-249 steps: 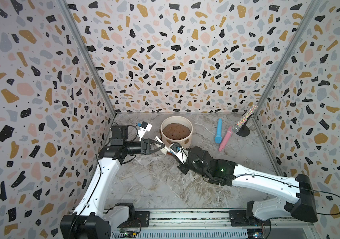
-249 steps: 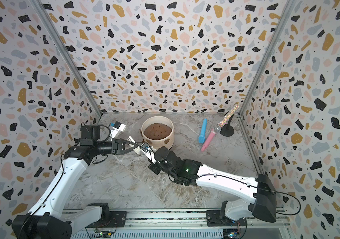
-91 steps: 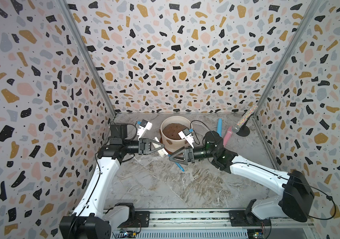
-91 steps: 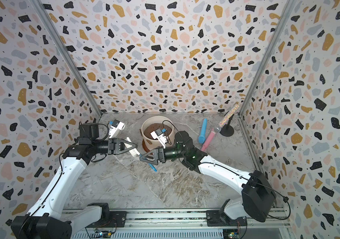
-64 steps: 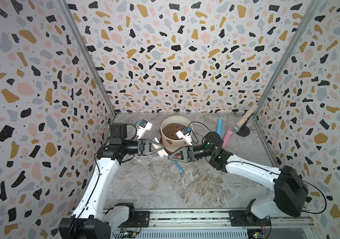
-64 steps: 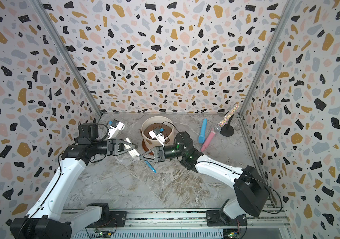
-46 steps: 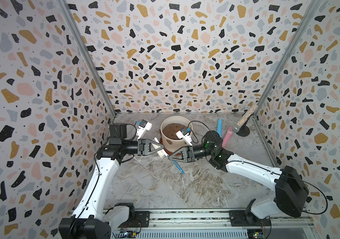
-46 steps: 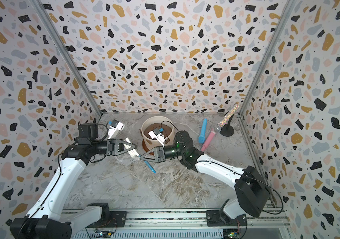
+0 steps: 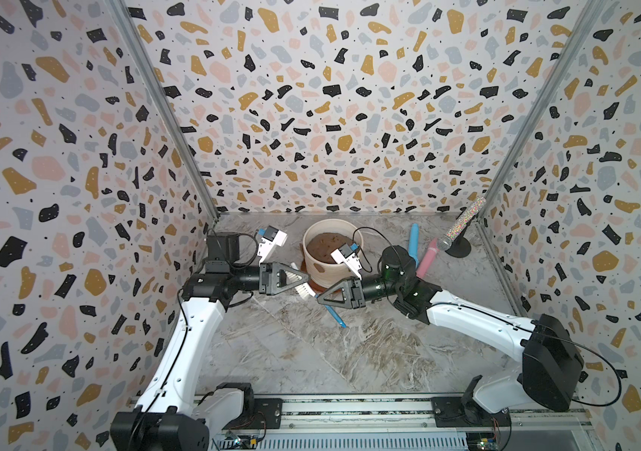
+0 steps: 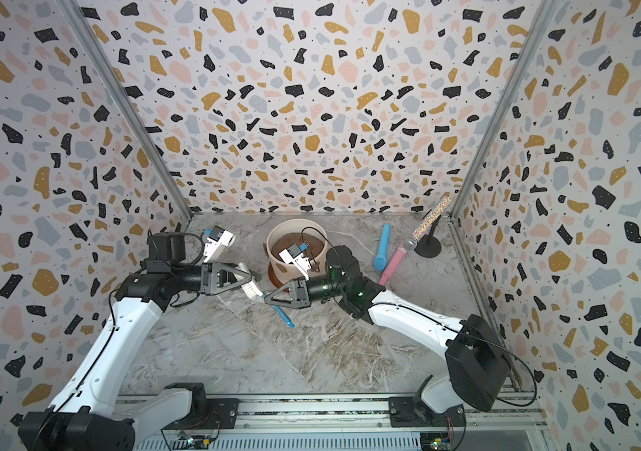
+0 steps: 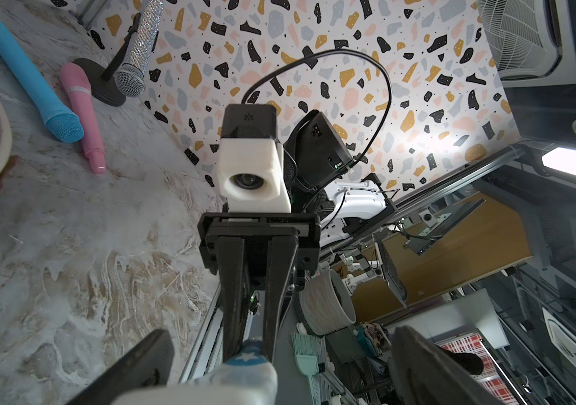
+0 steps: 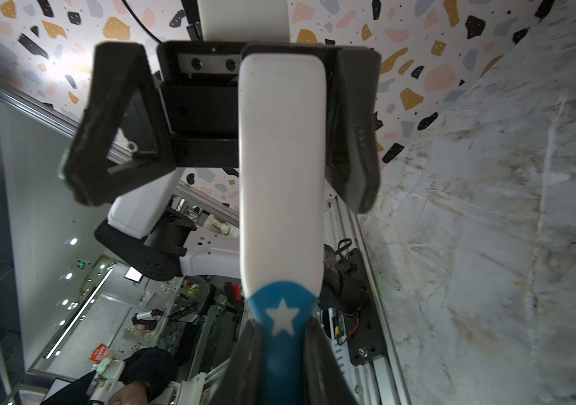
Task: Scrub the dried mud off the ceramic pot
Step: Pick up the brush from the center of the board.
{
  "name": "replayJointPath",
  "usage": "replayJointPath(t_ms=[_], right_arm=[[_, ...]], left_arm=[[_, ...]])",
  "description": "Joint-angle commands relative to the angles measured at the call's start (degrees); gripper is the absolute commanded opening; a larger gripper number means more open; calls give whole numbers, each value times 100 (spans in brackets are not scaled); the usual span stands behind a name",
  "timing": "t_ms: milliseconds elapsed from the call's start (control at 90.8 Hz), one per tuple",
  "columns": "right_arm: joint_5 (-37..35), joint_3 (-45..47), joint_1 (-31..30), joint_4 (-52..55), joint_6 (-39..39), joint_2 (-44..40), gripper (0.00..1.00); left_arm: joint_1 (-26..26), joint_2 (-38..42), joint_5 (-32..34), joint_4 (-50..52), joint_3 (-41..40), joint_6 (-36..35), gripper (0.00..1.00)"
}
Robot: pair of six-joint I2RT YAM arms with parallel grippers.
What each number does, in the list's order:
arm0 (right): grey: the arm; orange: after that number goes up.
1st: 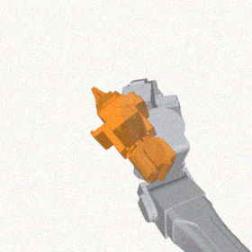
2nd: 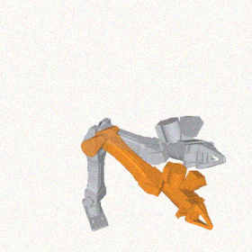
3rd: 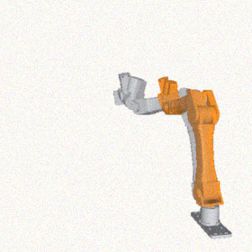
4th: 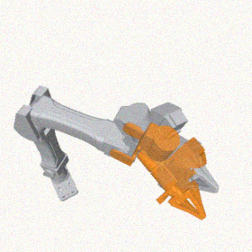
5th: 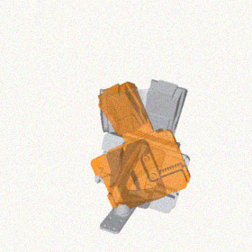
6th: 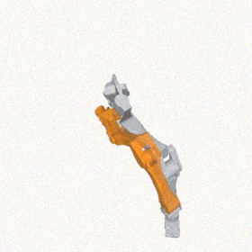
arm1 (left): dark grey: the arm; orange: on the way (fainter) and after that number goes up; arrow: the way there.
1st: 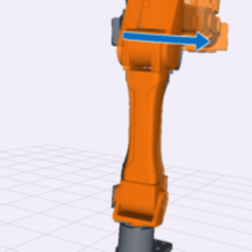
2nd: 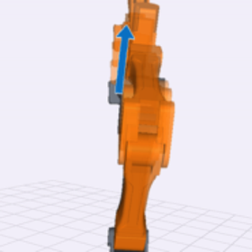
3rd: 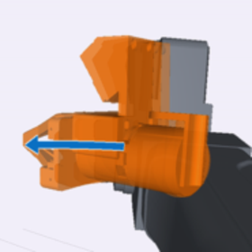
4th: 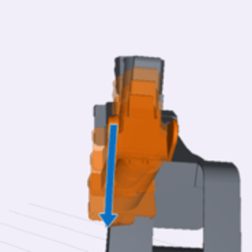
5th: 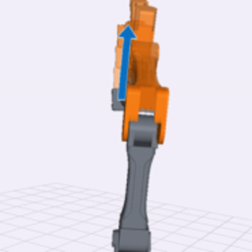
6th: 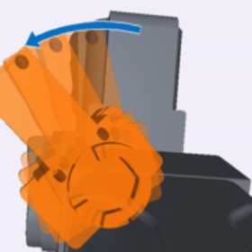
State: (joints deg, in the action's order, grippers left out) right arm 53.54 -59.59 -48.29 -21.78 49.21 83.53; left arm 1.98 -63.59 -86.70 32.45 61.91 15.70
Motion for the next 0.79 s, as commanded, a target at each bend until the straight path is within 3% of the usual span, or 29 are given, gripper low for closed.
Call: replayJointPath(t_ms=[0,99,198,352,507,639,782], right_arm=[[-1125,-512,-69,1711,-1598,-547,0],[-2406,-904,-330,2955,-3093,-624,0],[-3315,-1177,-667,3473,-3827,-524,0],[-4446,-1290,-958,3345,-4012,-371,0],[-5234,-1644,-1132,3626,-4138,16,0],[-5486,-1889,-1250,3740,-4181,304,0],[-5565,-2020,-1247,3689,-4063,455,0]], left_arm=[[7,75,346,-252,79,123,100],[-104,44,1114,-243,21,259,100],[-143,3,1751,-209,-158,431,100],[-138,-117,1673,-982,-554,1272,98],[-136,-154,1589,-1032,-590,1313,79],[-136,-148,1526,-1163,-691,1433,62],[-136,-149,1495,-1265,-746,1449,50]])
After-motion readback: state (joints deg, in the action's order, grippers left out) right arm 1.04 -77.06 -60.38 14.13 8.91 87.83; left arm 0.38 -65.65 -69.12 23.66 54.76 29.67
